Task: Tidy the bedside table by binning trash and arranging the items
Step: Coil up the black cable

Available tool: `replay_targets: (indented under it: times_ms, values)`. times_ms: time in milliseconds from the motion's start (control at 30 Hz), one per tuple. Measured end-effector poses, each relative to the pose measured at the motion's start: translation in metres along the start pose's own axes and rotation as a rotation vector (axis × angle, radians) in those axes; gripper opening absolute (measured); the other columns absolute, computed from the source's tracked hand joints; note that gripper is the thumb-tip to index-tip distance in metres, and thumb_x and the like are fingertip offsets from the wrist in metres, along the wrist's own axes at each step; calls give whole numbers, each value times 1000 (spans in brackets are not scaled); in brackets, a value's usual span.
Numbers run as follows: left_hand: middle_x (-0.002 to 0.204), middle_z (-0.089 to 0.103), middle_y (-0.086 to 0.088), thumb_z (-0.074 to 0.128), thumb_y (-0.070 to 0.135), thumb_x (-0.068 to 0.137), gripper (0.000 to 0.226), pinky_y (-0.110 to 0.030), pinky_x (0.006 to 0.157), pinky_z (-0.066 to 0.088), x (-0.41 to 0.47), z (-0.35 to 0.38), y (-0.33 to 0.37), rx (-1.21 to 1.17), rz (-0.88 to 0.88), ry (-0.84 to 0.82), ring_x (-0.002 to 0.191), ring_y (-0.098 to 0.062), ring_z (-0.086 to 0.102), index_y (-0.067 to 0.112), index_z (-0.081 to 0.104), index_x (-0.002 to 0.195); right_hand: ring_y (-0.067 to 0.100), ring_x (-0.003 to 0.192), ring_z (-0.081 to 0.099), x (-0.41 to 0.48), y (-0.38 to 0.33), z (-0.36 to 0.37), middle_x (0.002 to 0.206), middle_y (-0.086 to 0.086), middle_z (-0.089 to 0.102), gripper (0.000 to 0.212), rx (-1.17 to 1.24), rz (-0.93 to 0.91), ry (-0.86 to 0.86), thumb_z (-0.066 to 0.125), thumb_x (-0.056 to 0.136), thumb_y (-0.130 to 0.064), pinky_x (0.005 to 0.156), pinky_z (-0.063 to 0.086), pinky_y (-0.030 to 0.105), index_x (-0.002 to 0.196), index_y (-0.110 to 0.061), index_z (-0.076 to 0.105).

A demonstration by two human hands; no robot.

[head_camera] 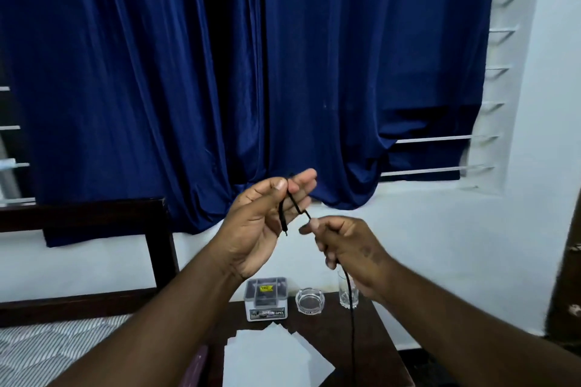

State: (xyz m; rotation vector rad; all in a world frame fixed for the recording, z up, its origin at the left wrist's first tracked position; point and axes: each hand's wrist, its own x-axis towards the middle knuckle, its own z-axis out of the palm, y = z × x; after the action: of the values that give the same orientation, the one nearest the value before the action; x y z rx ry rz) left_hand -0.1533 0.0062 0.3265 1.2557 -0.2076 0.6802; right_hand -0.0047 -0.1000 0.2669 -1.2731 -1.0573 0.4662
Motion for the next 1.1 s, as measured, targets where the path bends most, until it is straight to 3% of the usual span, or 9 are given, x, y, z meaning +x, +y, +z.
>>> replay_targets:
  times_ms: [167, 267, 367, 467, 533, 633, 767, 867, 1100]
  values:
    - [129, 69, -25, 56, 10, 100, 15, -49, 119, 40, 1, -28, -2, 270, 29, 205, 130, -24, 64, 1, 65, 93, 3, 46, 38, -18, -5, 7, 58, -8, 50, 22, -155, 22, -52, 65, 97, -37, 45, 33, 18, 88, -22, 80]
    - [119, 66, -36, 53, 5, 103, 22, -38, 109, 45, -2, -36, -6, 454, -20, 195, 125, -17, 67, 5, 64, 83, -2, 50, 48, -16, -25, 5, 57, -12, 56, 19, -325, -58, -61, 66, 96, -34, 51, 37, 11, 87, -22, 79]
    - [80, 76, 3, 56, 12, 104, 26, -24, 88, 50, -6, -34, -9, 595, -76, 140, 102, -9, 73, 11, 67, 80, 1, 60, 52, -9, -49, 4, 65, -14, 61, 17, -546, -155, -71, 68, 93, -36, 61, 42, 23, 86, -24, 77]
    - [78, 75, 6, 59, 23, 103, 26, -26, 60, 36, -10, -27, -9, 692, -117, 125, 72, -24, 47, 18, 69, 79, 5, 75, 66, -2, -70, 4, 78, -13, 73, 18, -730, -223, -51, 69, 91, -41, 72, 55, 35, 84, -25, 75]
    - [94, 81, -6, 57, 22, 104, 26, -32, 63, 36, -10, -26, -8, 666, -139, 111, 77, -28, 44, 12, 71, 84, 5, 78, 67, 4, -80, 1, 81, -12, 73, 18, -849, -264, -25, 68, 91, -43, 74, 57, 39, 82, -28, 73]
    - [97, 80, -16, 56, 20, 105, 26, -45, 80, 36, -9, -27, -6, 581, -164, 92, 96, -55, 56, 11, 76, 91, 2, 77, 67, 13, -88, -7, 80, -14, 74, 16, -889, -285, -15, 70, 91, -41, 74, 57, 38, 81, -29, 74]
    - [87, 76, -14, 62, 27, 98, 23, -47, 85, 37, -12, -22, -2, 512, -199, 33, 116, -60, 55, 11, 78, 94, -3, 66, 66, 24, -87, -16, 71, -15, 74, 17, -712, -285, -49, 77, 87, -35, 63, 51, 19, 75, -24, 74]
    - [84, 76, -12, 63, 26, 93, 19, -33, 90, 52, -17, -14, 1, 432, -178, 21, 118, -38, 70, 14, 77, 89, 0, 59, 61, 30, -80, -22, 64, -9, 71, 20, -431, -256, -17, 81, 84, -32, 61, 47, 14, 70, -20, 73]
    - [129, 69, -28, 54, 18, 100, 20, -49, 108, 51, -16, 1, 9, 126, -122, -79, 128, -38, 64, 4, 65, 91, 3, 46, 31, 26, -37, -6, 58, -3, 51, 22, 37, -108, 88, 70, 95, -22, 41, 27, 15, 76, -11, 68]
